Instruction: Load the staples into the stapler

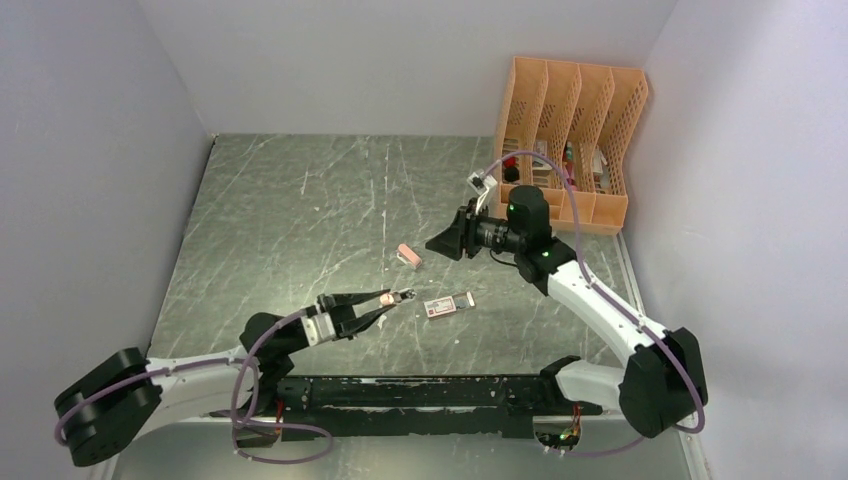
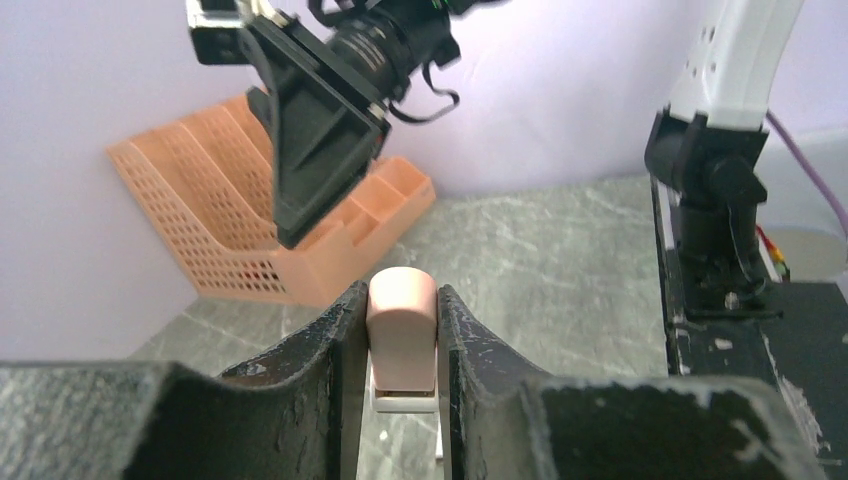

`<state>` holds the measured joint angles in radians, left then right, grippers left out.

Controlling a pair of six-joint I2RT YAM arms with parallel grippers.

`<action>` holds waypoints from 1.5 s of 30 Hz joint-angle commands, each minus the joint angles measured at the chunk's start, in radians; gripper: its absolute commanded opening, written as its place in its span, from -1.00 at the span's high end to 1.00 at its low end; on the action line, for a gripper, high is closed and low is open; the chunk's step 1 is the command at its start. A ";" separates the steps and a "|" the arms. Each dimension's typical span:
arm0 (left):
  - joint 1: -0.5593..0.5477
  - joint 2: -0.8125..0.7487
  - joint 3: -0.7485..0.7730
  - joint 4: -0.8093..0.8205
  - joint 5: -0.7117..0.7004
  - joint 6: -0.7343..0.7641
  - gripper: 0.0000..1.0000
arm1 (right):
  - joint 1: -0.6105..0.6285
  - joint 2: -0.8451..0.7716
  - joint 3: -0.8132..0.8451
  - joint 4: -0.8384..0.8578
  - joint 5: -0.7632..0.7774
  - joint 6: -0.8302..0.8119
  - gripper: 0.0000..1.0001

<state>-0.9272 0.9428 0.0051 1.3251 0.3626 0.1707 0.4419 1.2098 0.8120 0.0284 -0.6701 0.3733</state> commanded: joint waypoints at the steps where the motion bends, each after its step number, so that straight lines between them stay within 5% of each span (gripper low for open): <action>1: -0.002 -0.130 -0.088 -0.034 -0.003 -0.019 0.86 | 0.019 -0.080 -0.045 0.163 -0.115 -0.063 0.07; 8: -0.001 -0.374 -0.025 -0.379 0.015 0.022 0.86 | 0.088 -0.209 -0.162 0.399 -0.067 -0.230 -0.08; 14: -0.001 -0.433 -0.005 -0.443 0.056 0.027 0.86 | 0.116 -0.207 -0.117 0.388 -0.231 -0.316 -0.11; 25: -0.002 -0.476 0.036 -0.458 0.168 0.055 0.86 | 0.361 -0.183 0.034 -0.036 -0.263 -0.750 -0.11; 45: -0.001 -0.572 0.092 -0.570 0.171 0.107 0.86 | 0.547 -0.160 0.059 -0.277 0.085 -0.948 0.05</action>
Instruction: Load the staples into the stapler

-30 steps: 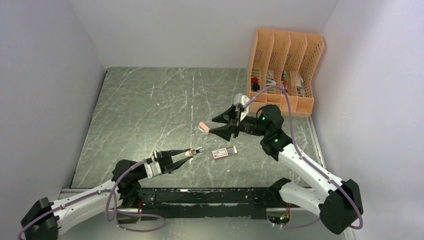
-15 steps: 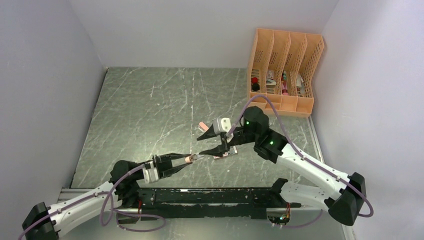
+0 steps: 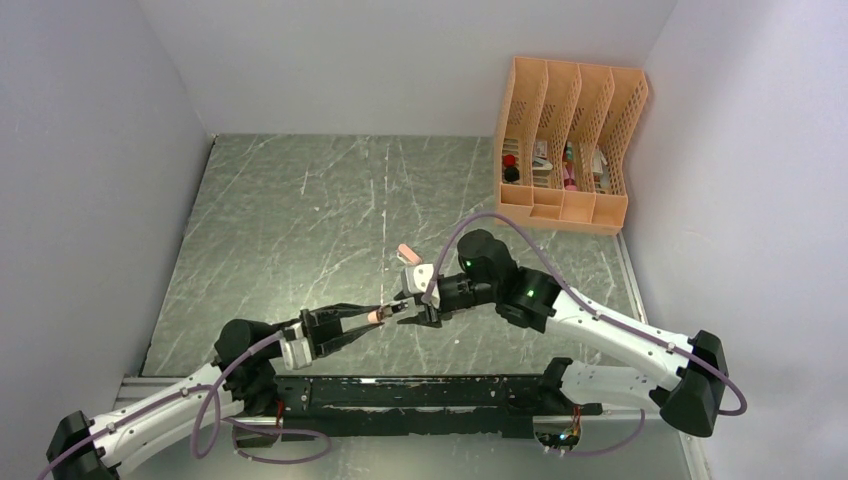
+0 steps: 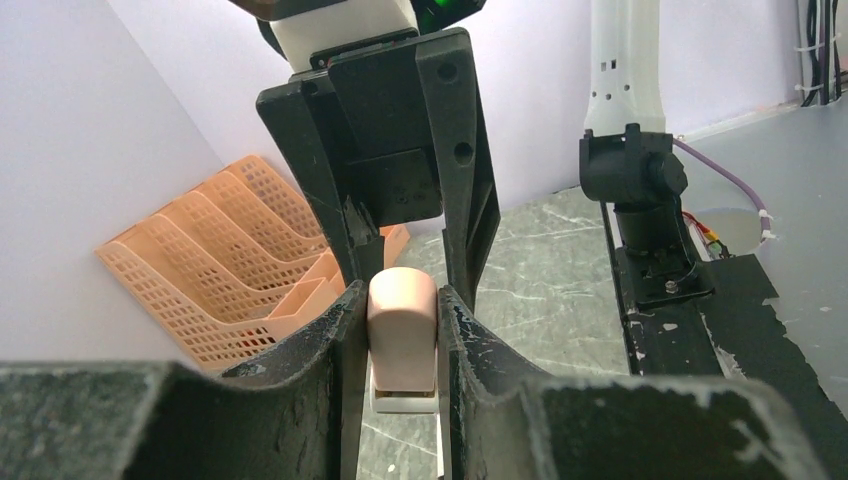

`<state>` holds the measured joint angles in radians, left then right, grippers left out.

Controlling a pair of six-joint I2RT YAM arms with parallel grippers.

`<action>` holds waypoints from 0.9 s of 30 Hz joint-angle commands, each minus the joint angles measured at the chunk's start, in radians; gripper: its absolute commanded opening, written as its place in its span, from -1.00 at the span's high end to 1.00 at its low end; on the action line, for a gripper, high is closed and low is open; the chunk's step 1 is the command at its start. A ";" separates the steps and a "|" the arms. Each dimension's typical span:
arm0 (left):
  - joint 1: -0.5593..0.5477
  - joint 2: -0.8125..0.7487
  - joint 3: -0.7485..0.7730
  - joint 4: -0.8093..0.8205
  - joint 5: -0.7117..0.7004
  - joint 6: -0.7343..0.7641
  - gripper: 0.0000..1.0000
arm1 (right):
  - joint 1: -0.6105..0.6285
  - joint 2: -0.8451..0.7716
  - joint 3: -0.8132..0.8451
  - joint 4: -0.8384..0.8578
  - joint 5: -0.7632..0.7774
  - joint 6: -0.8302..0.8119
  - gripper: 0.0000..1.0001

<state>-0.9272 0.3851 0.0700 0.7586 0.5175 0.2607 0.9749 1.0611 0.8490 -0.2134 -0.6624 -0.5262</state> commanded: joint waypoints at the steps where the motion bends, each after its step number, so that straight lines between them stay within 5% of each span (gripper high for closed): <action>1: -0.001 -0.017 0.028 -0.007 0.017 0.017 0.86 | 0.017 -0.014 0.020 -0.038 0.094 -0.054 0.05; 14: -0.001 0.006 0.044 0.002 0.038 0.018 0.86 | 0.029 -0.006 0.025 -0.058 0.164 -0.093 0.31; 27: -0.001 0.005 0.052 0.019 0.035 0.015 0.86 | 0.038 0.013 0.021 -0.060 0.169 -0.101 0.27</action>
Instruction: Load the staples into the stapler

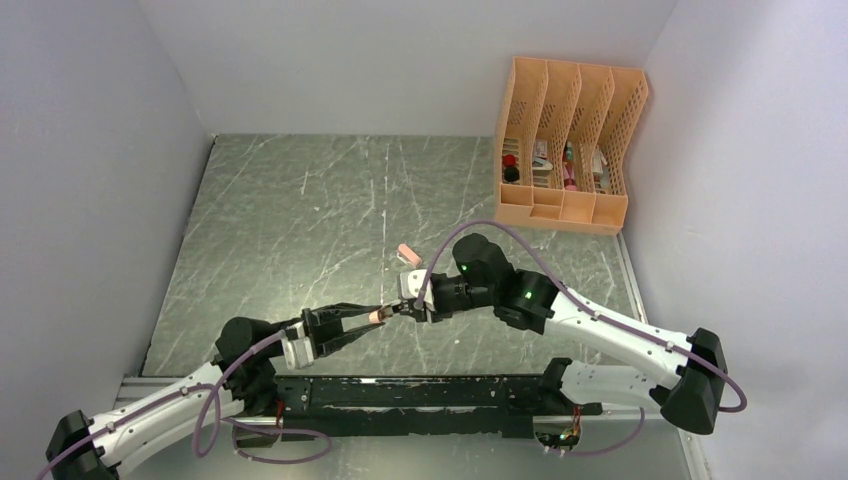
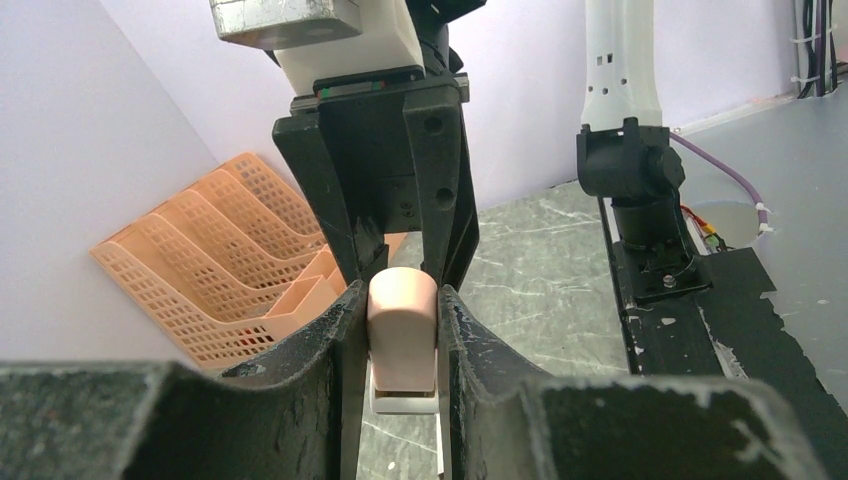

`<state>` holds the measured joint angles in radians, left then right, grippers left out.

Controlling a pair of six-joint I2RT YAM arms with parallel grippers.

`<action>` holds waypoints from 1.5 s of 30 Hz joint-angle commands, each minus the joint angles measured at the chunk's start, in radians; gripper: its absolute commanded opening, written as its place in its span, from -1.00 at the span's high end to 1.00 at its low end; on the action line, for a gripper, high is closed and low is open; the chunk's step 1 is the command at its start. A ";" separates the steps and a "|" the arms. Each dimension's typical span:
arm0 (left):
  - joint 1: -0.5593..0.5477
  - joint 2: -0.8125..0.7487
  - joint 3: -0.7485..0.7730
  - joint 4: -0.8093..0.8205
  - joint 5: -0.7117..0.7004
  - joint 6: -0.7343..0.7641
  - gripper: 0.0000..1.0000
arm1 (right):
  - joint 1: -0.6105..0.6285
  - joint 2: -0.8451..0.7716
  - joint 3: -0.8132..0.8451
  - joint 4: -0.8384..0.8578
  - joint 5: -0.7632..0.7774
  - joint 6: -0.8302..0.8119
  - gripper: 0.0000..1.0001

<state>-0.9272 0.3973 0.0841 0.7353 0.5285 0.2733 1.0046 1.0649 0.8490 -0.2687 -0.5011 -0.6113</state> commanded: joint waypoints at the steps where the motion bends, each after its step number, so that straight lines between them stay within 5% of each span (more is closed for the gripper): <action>1: -0.001 -0.008 0.040 0.042 0.025 0.003 0.86 | 0.010 0.011 0.021 -0.005 0.005 -0.018 0.24; 5: -0.001 -0.002 0.045 0.039 0.029 0.004 0.86 | 0.011 0.016 0.021 -0.007 0.004 -0.021 0.27; 10: -0.001 0.006 0.043 0.045 0.028 0.006 0.86 | 0.011 0.023 0.034 -0.021 0.008 -0.015 0.76; 14: -0.001 0.012 0.049 0.024 0.030 0.011 0.82 | 0.011 0.035 0.050 -0.031 0.013 -0.001 0.95; 24: -0.001 -0.002 0.065 -0.031 0.008 0.036 0.16 | 0.011 0.005 0.041 -0.010 0.050 0.019 1.00; 26: -0.001 -0.008 0.067 -0.044 0.006 0.039 -0.25 | 0.012 -0.001 0.040 -0.020 0.058 0.022 1.00; 35: -0.001 -0.022 0.080 -0.066 -0.033 0.035 -0.99 | 0.012 -0.028 0.021 -0.052 0.090 0.047 1.00; 39: -0.001 -0.034 0.115 -0.067 -0.161 -0.020 -0.99 | 0.011 -0.010 -0.029 -0.005 0.114 0.078 0.99; 45: -0.001 -0.008 0.306 -0.243 -0.558 -0.205 -0.99 | 0.010 0.095 -0.079 0.107 0.135 0.148 0.98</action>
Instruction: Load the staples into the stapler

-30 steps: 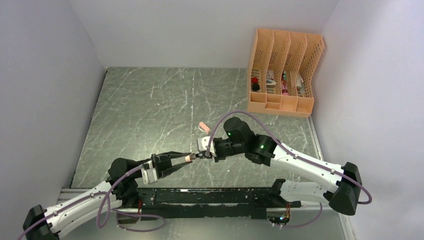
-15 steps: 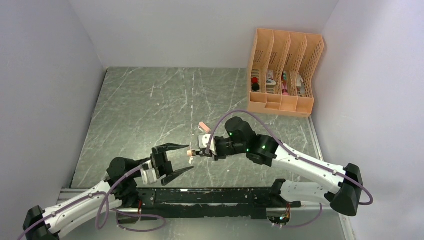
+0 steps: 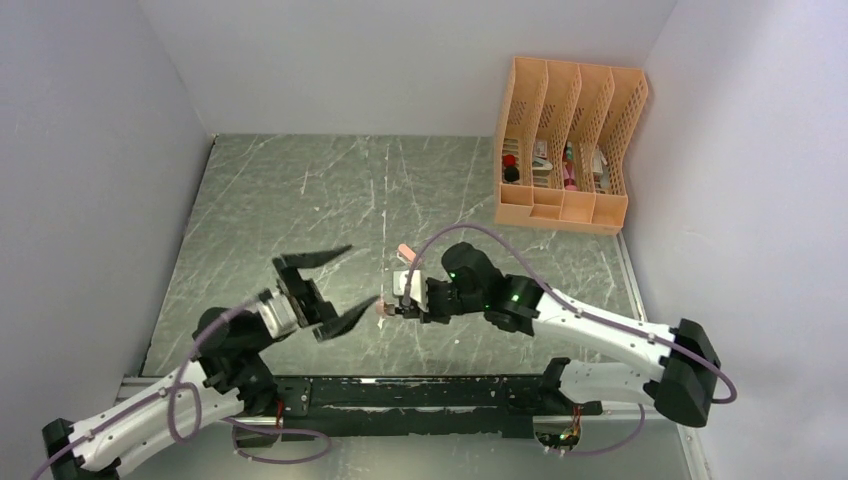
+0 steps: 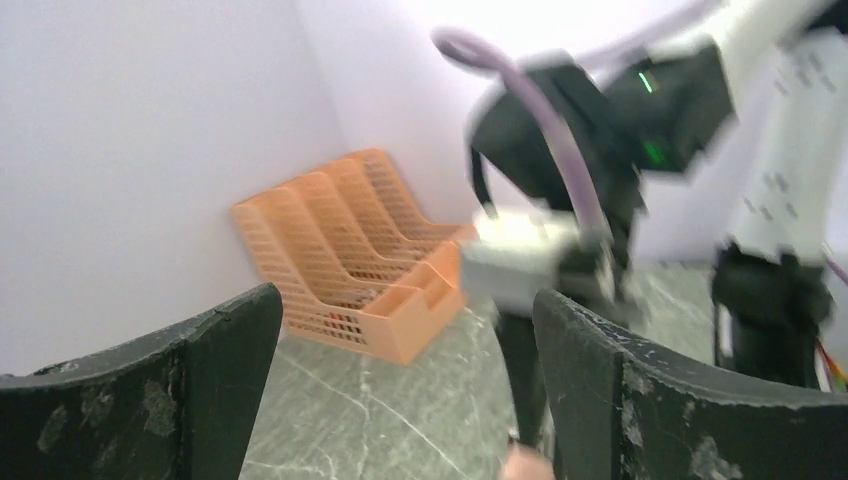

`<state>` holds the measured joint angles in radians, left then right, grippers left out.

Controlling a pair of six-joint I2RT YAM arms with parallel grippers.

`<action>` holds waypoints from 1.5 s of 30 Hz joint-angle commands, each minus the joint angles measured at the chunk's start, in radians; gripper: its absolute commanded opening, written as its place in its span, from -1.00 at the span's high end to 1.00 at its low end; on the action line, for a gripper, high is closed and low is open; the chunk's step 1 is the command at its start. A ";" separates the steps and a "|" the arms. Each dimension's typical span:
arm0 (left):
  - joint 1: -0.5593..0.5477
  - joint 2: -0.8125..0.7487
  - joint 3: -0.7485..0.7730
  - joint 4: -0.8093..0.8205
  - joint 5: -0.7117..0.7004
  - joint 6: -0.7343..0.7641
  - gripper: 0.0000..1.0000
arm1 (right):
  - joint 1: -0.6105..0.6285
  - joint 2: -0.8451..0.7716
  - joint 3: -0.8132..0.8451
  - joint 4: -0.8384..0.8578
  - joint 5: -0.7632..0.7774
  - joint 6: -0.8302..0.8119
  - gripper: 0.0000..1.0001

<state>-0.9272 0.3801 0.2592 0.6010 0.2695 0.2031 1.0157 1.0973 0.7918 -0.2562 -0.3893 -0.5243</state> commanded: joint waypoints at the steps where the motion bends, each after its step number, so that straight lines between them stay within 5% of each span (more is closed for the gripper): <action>1: -0.001 0.016 0.164 -0.152 -0.370 -0.155 -0.98 | 0.000 0.085 -0.017 0.103 0.018 0.067 0.98; 7: -0.001 0.041 0.332 -0.368 -0.651 -0.304 -0.98 | 0.000 0.198 -0.015 0.179 0.022 0.101 0.96; 18: -0.001 0.077 0.531 -0.674 -0.750 -0.481 -0.97 | -0.001 0.416 0.107 0.074 0.090 0.036 0.96; 45: -0.001 0.182 0.584 -0.727 -0.760 -0.496 -0.97 | 0.006 0.704 0.367 -0.111 0.090 0.083 0.93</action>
<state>-0.9272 0.5400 0.7929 -0.1097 -0.4866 -0.2852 1.0164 1.7668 1.1210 -0.3340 -0.3058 -0.4709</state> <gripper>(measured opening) 0.988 0.132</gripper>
